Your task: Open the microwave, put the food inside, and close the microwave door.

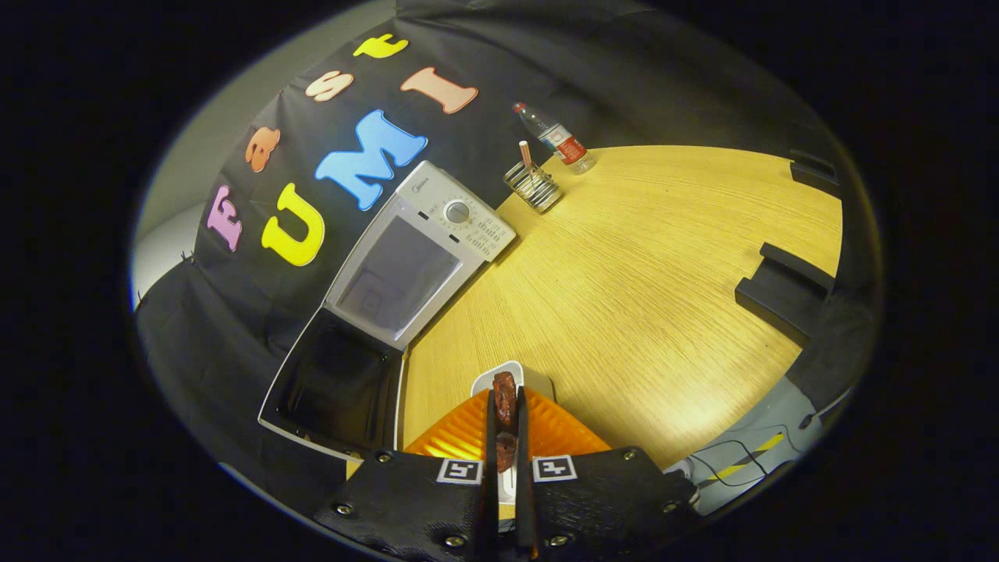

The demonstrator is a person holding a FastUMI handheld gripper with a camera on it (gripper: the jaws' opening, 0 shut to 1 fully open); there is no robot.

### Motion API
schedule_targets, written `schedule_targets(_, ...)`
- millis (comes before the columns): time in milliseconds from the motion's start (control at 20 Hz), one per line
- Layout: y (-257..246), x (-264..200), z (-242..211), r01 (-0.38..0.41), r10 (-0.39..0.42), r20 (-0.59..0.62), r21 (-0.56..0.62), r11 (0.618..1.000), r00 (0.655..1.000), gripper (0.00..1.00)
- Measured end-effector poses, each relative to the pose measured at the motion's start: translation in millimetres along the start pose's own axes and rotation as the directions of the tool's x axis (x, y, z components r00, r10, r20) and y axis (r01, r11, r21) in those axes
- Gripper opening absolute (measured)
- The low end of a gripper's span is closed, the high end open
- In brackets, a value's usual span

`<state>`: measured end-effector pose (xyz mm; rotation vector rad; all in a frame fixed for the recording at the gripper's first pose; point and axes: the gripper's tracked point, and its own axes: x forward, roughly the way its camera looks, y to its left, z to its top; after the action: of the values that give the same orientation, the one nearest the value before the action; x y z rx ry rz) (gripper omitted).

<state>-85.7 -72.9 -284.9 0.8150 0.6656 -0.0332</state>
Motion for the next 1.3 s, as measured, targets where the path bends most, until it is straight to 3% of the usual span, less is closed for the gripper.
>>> schedule_targets(300, 24, -11, 20, -0.025, 0.025, 0.031, -0.015, 1.000, 0.999, 0.09)
schedule_targets(700, 104, -9, 65, -0.153, 0.154, 0.089, -0.010, 0.988, 0.984, 0.09)
schedule_targets(1300, 207, 83, 104, -0.254, 0.262, 0.109, -0.085, 0.963, 0.959, 0.09)
